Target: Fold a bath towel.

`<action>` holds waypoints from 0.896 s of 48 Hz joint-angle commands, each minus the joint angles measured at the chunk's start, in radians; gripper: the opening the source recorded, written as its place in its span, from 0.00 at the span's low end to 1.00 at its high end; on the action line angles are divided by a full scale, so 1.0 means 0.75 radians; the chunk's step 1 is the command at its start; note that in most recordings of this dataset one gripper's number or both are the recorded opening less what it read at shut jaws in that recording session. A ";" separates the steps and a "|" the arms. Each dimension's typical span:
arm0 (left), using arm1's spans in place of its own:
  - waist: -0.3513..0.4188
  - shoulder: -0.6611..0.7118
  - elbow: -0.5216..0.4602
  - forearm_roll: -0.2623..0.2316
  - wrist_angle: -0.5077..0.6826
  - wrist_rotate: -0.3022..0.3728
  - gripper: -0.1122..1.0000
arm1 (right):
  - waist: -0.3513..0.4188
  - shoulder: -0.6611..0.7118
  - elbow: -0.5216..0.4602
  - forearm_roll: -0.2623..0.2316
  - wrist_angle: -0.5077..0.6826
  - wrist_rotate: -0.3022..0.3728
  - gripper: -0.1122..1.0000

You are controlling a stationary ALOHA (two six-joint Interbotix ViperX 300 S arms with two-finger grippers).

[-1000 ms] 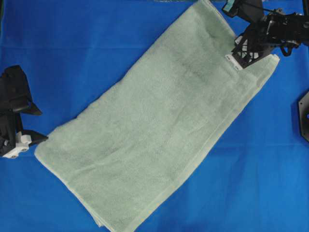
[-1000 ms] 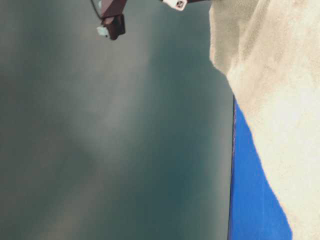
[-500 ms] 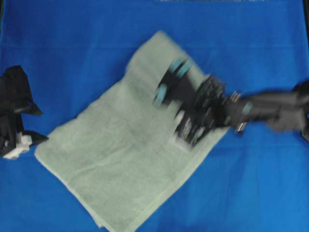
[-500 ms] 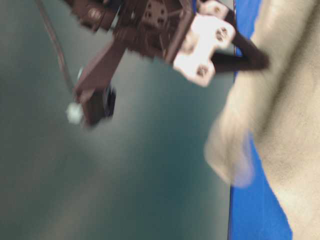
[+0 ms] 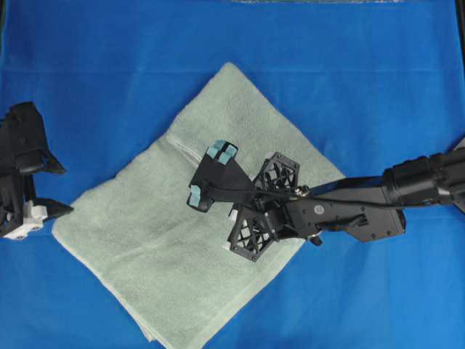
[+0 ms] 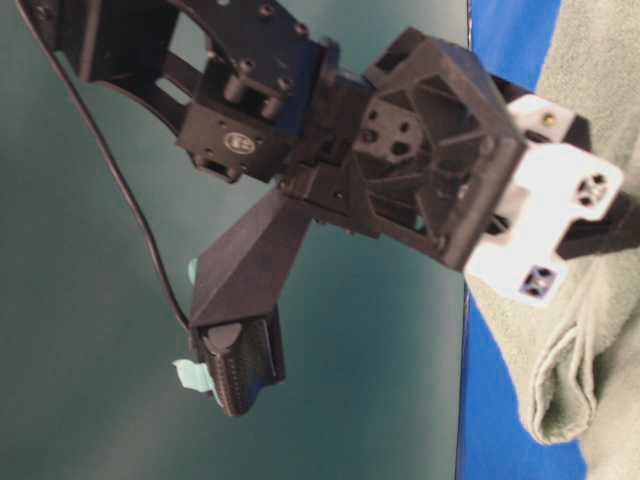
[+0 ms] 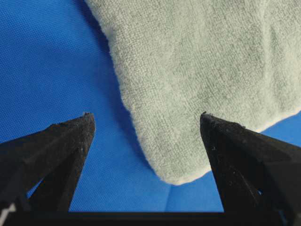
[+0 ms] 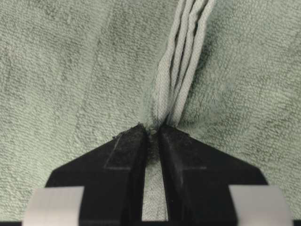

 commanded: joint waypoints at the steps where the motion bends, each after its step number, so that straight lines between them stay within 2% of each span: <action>1: 0.004 0.004 -0.039 0.006 -0.008 0.006 0.88 | -0.002 -0.027 -0.025 0.004 -0.029 0.000 0.23; 17: 0.004 0.004 -0.039 0.006 -0.010 0.047 0.88 | -0.020 -0.027 -0.012 0.029 -0.098 0.002 0.23; 19: 0.004 0.004 -0.039 0.006 -0.012 0.055 0.88 | -0.020 -0.027 -0.016 0.029 -0.098 0.002 0.28; 25: 0.004 0.004 -0.039 0.006 -0.033 0.094 0.88 | -0.010 -0.053 -0.022 0.029 -0.080 -0.010 0.63; 28: 0.004 0.004 -0.039 0.006 -0.047 0.135 0.88 | -0.004 -0.092 -0.016 0.022 -0.063 -0.012 0.71; 33: 0.004 0.004 -0.045 0.006 -0.082 0.219 0.88 | 0.002 -0.200 0.016 0.004 -0.027 -0.012 0.67; 37: 0.004 0.004 -0.049 0.006 -0.127 0.321 0.88 | -0.004 -0.288 0.078 -0.022 0.006 -0.004 0.68; 43: -0.022 0.006 -0.057 0.006 -0.250 0.581 0.88 | -0.045 -0.405 0.207 -0.027 0.027 0.000 0.68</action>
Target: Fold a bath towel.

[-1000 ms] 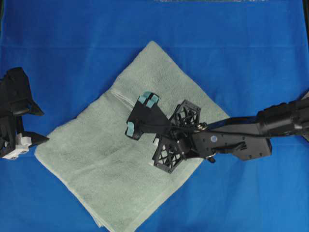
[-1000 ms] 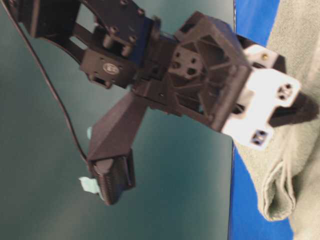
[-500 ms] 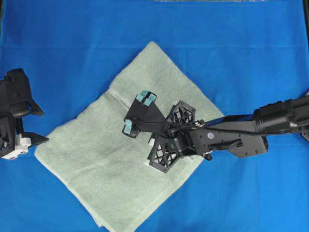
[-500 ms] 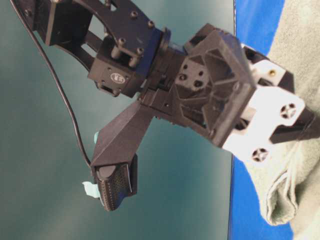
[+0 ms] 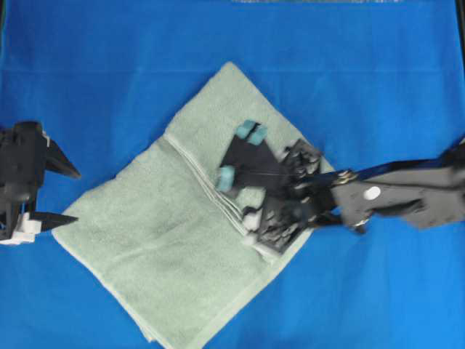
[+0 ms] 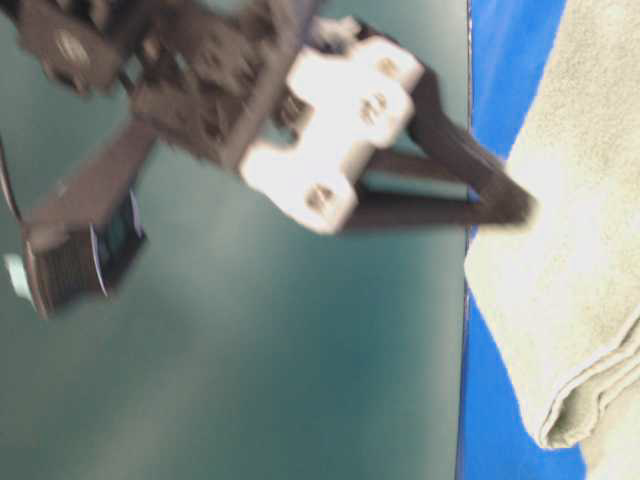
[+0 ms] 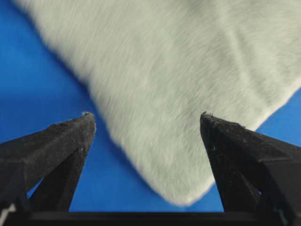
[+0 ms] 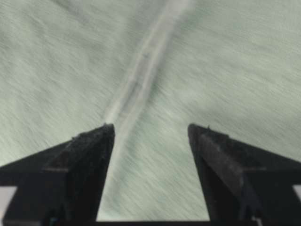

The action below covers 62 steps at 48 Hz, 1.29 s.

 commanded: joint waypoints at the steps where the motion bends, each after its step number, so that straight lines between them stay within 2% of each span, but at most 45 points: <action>1: -0.029 0.004 -0.037 0.004 -0.092 0.149 0.88 | -0.045 -0.127 0.084 -0.008 -0.002 0.002 0.68; 6: -0.088 0.010 -0.041 0.004 -0.207 0.452 0.88 | -0.096 -0.200 0.180 -0.008 -0.041 0.002 0.68; 8: -0.129 0.018 -0.047 -0.002 -0.256 0.605 0.88 | -0.115 -0.225 0.215 -0.008 -0.061 0.002 0.68; 12: -0.194 0.041 -0.065 -0.016 -0.333 0.781 0.88 | -0.155 -0.276 0.274 -0.008 -0.108 0.002 0.68; 15: -0.233 0.065 -0.086 -0.031 -0.405 0.857 0.87 | -0.178 -0.301 0.303 -0.008 -0.133 0.002 0.68; 23: -0.266 0.219 -0.137 -0.041 -0.454 0.822 0.87 | -0.215 -0.329 0.340 -0.008 -0.143 0.000 0.67; 30: -0.303 0.497 -0.245 -0.041 -0.378 0.767 0.87 | -0.215 -0.331 0.346 -0.010 -0.143 0.000 0.67; 42: -0.354 0.902 -0.440 -0.041 -0.252 0.763 0.87 | -0.217 -0.333 0.360 -0.012 -0.141 -0.002 0.67; 53: -0.350 1.078 -0.485 -0.039 -0.254 0.771 0.86 | -0.215 -0.342 0.382 -0.012 -0.119 -0.002 0.67; 59: -0.333 1.121 -0.499 -0.041 -0.250 0.759 0.78 | -0.215 -0.352 0.397 -0.012 -0.119 -0.002 0.67; 62: -0.333 1.125 -0.515 -0.039 -0.237 0.761 0.66 | -0.215 -0.358 0.405 -0.012 -0.119 -0.002 0.67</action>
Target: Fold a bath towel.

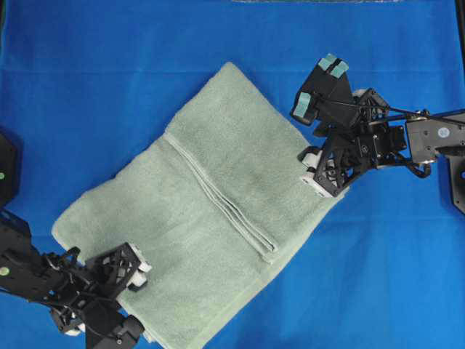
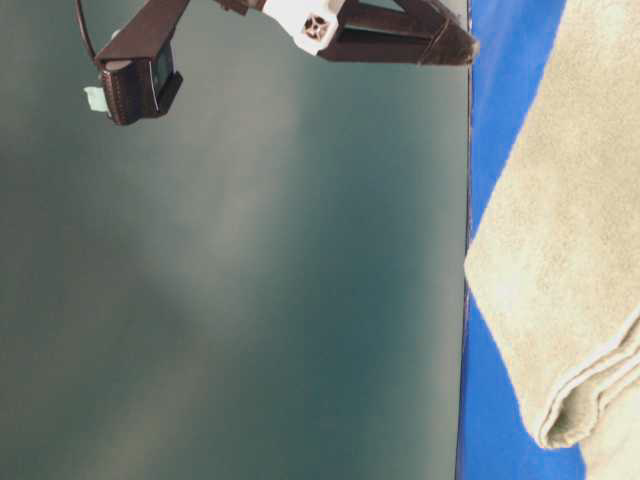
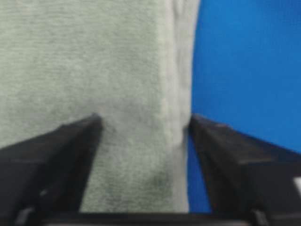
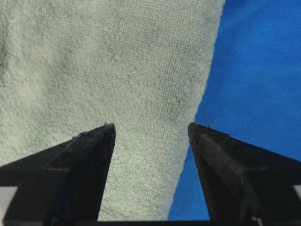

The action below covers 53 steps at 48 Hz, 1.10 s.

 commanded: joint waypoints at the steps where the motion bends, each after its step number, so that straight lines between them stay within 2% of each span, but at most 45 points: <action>1: 0.016 0.008 -0.031 0.008 0.016 0.006 0.61 | 0.002 -0.041 -0.004 -0.008 -0.004 -0.002 0.67; 7: 0.014 0.000 -0.053 0.010 0.078 0.033 0.30 | 0.002 -0.067 0.022 -0.006 0.000 0.000 0.67; 10: 0.014 -0.012 -0.070 0.012 0.133 0.043 0.18 | 0.002 -0.084 0.037 -0.006 0.000 0.000 0.67; 16: 0.016 -0.051 -0.121 0.016 0.284 0.078 0.17 | 0.002 -0.121 0.070 -0.004 0.000 0.000 0.67; 21: 0.041 -0.123 -0.217 0.035 0.511 0.176 0.17 | 0.002 -0.162 0.102 -0.006 0.014 0.000 0.67; 29: 0.133 -0.170 -0.430 0.211 0.972 0.229 0.17 | 0.004 -0.247 0.168 -0.006 0.078 0.000 0.67; 31: 0.155 -0.166 -0.470 0.245 1.051 0.272 0.17 | 0.006 -0.272 0.182 -0.006 0.086 0.000 0.67; 33: 0.182 -0.160 -0.509 0.262 1.104 0.360 0.17 | 0.008 -0.295 0.198 -0.004 0.090 0.000 0.67; 39: 0.231 -0.137 -0.554 0.245 1.035 0.517 0.17 | 0.010 -0.364 0.239 -0.004 0.098 0.000 0.67; 43: 0.264 -0.131 -0.565 0.243 0.953 0.558 0.17 | 0.014 -0.399 0.258 -0.006 0.112 0.000 0.67; 47: 0.344 -0.117 -0.583 0.254 0.871 0.601 0.17 | 0.016 -0.425 0.272 -0.008 0.127 0.000 0.67; 50: 0.413 -0.086 -0.614 0.264 0.820 0.704 0.17 | 0.016 -0.436 0.276 -0.010 0.127 -0.004 0.67; 53: 0.495 -0.029 -0.669 0.264 0.763 0.857 0.17 | 0.018 -0.434 0.276 -0.012 0.127 -0.006 0.67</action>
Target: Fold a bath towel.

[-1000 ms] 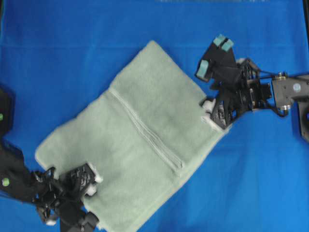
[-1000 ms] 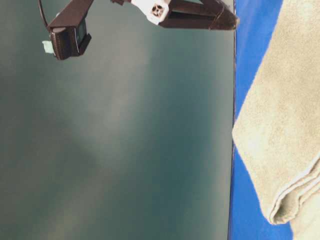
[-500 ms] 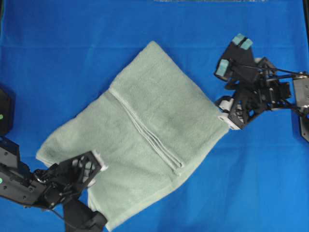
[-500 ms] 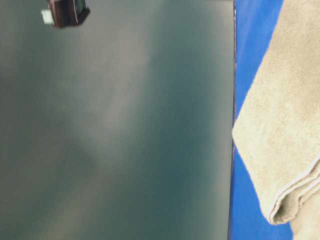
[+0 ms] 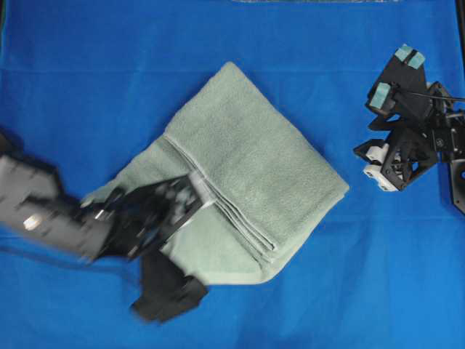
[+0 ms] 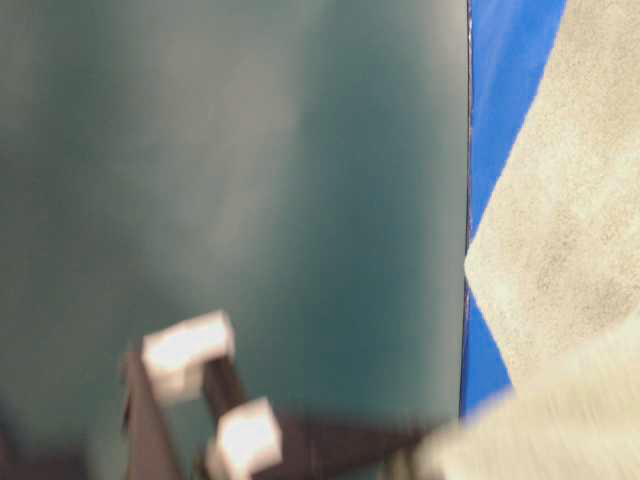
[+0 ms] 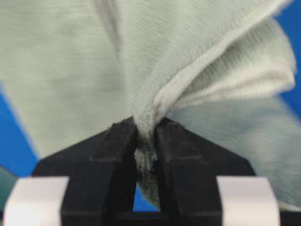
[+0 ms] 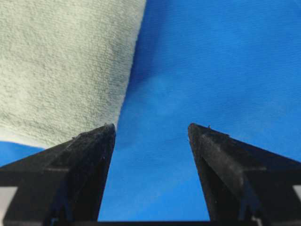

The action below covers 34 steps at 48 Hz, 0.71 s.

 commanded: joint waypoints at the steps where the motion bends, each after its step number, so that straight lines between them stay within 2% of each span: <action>1: 0.121 0.049 -0.102 0.008 -0.082 0.164 0.17 | 0.006 -0.012 -0.014 -0.012 -0.002 -0.002 0.67; 2: 0.160 0.090 -0.141 0.006 -0.115 0.260 0.17 | 0.006 -0.014 -0.016 -0.014 0.000 -0.002 0.67; 4: 0.213 0.149 -0.205 -0.002 -0.162 0.380 0.17 | 0.010 -0.012 -0.016 -0.018 -0.002 -0.004 0.67; 9: 0.337 0.301 -0.387 -0.039 -0.245 0.632 0.17 | 0.022 -0.012 -0.014 -0.033 -0.002 -0.004 0.67; 12: 0.399 0.401 -0.513 -0.084 -0.250 0.751 0.17 | 0.029 -0.014 -0.010 -0.033 0.000 -0.002 0.67; 15: 0.434 0.472 -0.595 -0.137 -0.235 0.816 0.17 | 0.037 -0.012 -0.006 -0.031 0.000 0.002 0.67; 20: 0.460 0.538 -0.669 -0.280 -0.227 0.839 0.17 | 0.059 -0.012 0.000 -0.033 -0.002 0.002 0.67; 26: 0.472 0.542 -0.671 -0.460 -0.250 0.830 0.17 | 0.065 -0.016 0.012 -0.039 0.000 0.002 0.67; 31: 0.485 0.536 -0.654 -0.571 -0.264 0.779 0.17 | 0.065 -0.016 0.012 -0.059 -0.004 0.002 0.67; 34: 0.489 0.536 -0.657 -0.591 -0.270 0.706 0.17 | 0.065 -0.016 0.012 -0.067 -0.008 0.002 0.67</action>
